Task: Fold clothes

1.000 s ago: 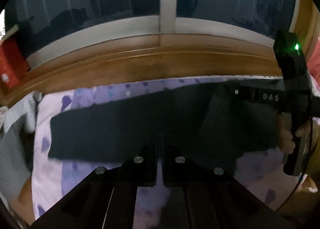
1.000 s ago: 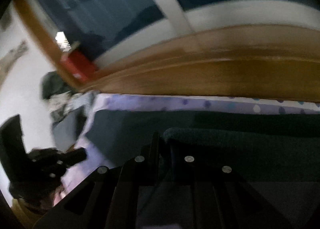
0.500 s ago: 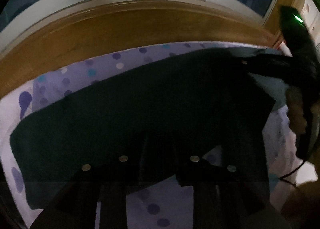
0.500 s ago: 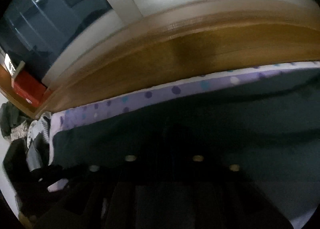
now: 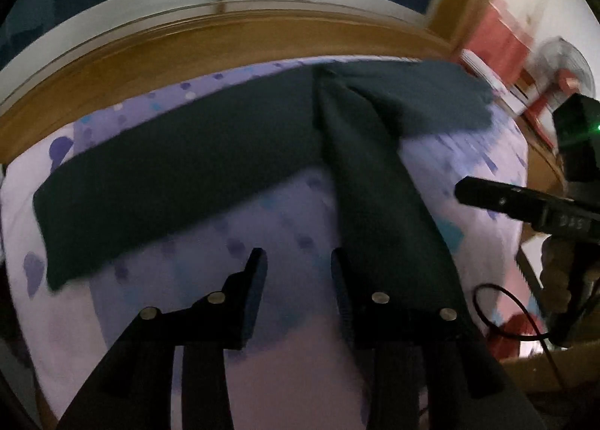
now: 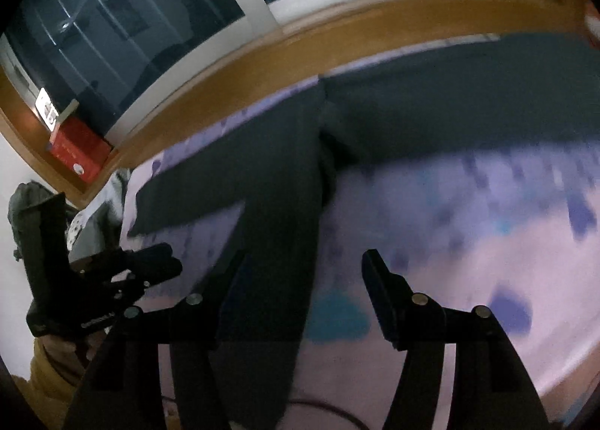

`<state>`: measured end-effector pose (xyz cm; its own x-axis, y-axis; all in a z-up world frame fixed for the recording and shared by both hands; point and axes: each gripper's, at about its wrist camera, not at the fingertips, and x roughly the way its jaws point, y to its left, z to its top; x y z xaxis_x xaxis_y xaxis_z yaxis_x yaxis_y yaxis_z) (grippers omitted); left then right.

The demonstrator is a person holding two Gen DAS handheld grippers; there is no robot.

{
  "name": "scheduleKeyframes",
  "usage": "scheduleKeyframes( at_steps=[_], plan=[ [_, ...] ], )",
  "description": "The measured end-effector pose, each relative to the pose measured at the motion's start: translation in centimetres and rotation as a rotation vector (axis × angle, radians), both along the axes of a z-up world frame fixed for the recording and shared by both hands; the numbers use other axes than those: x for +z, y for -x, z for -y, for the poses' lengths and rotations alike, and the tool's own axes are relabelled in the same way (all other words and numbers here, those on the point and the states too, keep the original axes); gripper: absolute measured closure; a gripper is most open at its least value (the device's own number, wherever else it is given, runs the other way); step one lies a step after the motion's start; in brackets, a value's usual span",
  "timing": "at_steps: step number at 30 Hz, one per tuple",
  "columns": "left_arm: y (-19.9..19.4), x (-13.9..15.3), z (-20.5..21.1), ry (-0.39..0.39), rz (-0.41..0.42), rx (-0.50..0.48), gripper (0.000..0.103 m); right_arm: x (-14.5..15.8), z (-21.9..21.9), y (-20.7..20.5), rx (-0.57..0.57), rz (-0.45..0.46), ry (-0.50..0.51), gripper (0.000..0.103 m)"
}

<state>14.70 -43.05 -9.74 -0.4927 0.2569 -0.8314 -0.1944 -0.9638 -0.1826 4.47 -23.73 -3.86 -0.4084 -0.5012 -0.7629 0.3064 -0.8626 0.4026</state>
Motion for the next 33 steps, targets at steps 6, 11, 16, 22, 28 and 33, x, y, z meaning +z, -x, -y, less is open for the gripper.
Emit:
scheduleKeyframes(
  at_steps=[6,11,16,22,28,33],
  plan=[
    [-4.5,1.1,-2.2,0.041,0.003,-0.168,0.067,-1.6,-0.4,-6.2,-0.055,0.076,0.025,0.042],
    [-6.6,1.2,-5.6,0.092,-0.044,-0.422,0.067,-2.3,-0.4,-8.6,-0.115,0.119,0.045,0.042],
    [-7.0,0.4,-6.4,0.092,-0.020,-0.571,0.067,-2.6,1.7,-9.5,-0.159,0.118,-0.031,0.042],
    [-5.5,0.5,-1.2,0.044,0.002,-0.501,0.067,-2.5,5.3,-9.1,-0.178,0.066,-0.153,0.098],
    [-4.2,1.4,4.8,0.015,-0.040,-0.405,0.067,2.8,9.3,-8.7,-0.119,-0.049,-0.040,0.099],
    [-4.0,1.4,9.6,0.011,-0.047,-0.311,0.067,6.9,15.6,-5.1,0.003,-0.139,0.002,0.099]
  ],
)
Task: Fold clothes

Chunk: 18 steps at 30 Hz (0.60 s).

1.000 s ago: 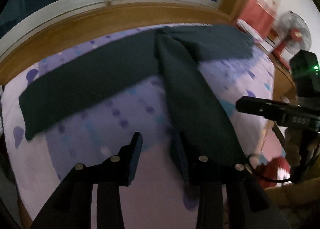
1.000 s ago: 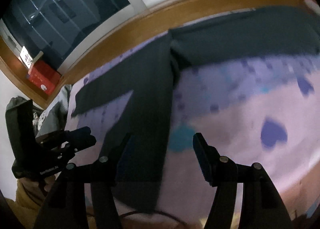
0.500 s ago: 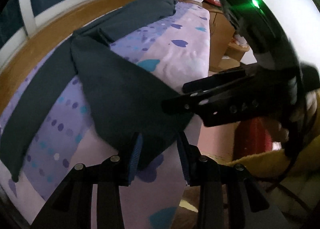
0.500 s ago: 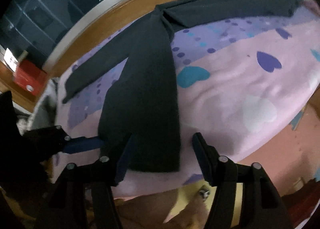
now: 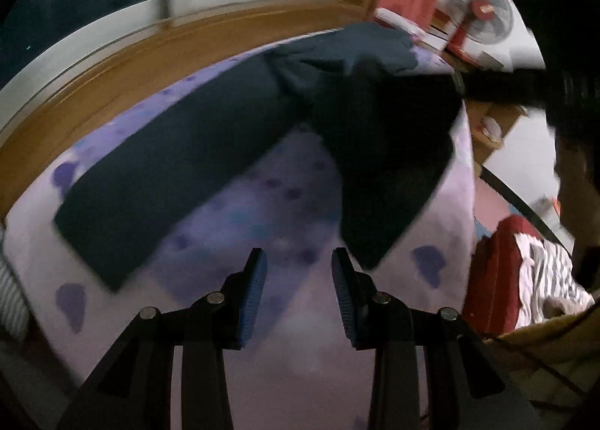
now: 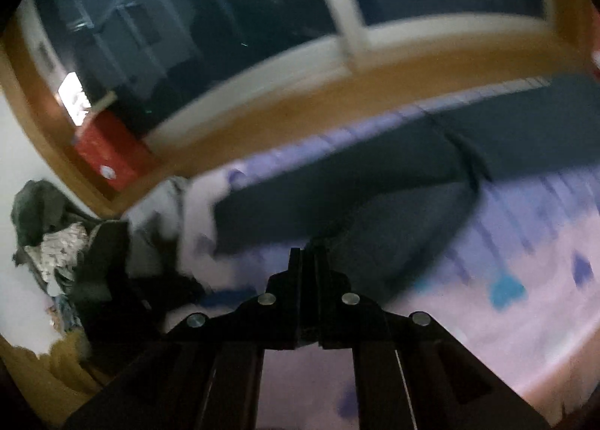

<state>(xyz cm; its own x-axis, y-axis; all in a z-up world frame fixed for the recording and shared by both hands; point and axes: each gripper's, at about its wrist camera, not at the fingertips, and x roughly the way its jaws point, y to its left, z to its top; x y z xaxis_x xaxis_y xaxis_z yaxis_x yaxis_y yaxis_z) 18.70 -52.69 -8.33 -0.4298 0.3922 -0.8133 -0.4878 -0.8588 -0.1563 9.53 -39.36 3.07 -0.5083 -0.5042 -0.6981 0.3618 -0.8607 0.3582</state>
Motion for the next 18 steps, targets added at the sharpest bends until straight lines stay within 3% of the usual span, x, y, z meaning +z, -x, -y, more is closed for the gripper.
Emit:
scheduleKeyframes(
  at_steps=[5,13,15,18],
  plan=[
    [-0.1,-0.1,3.7,0.010,-0.002,0.073,0.067,0.6,8.9,5.0,0.156,-0.022,-0.049,0.099],
    [0.5,-0.3,8.7,0.001,0.013,0.211,0.067,-6.2,21.3,10.8,0.325,0.087,-0.223,0.099],
    [0.7,-0.4,9.6,-0.005,0.021,0.243,0.067,-7.8,22.6,11.5,0.323,0.108,-0.249,0.097],
    [1.4,-0.8,10.7,-0.025,0.042,0.287,0.067,-7.7,22.7,11.6,0.329,0.121,-0.223,0.090]
  ],
)
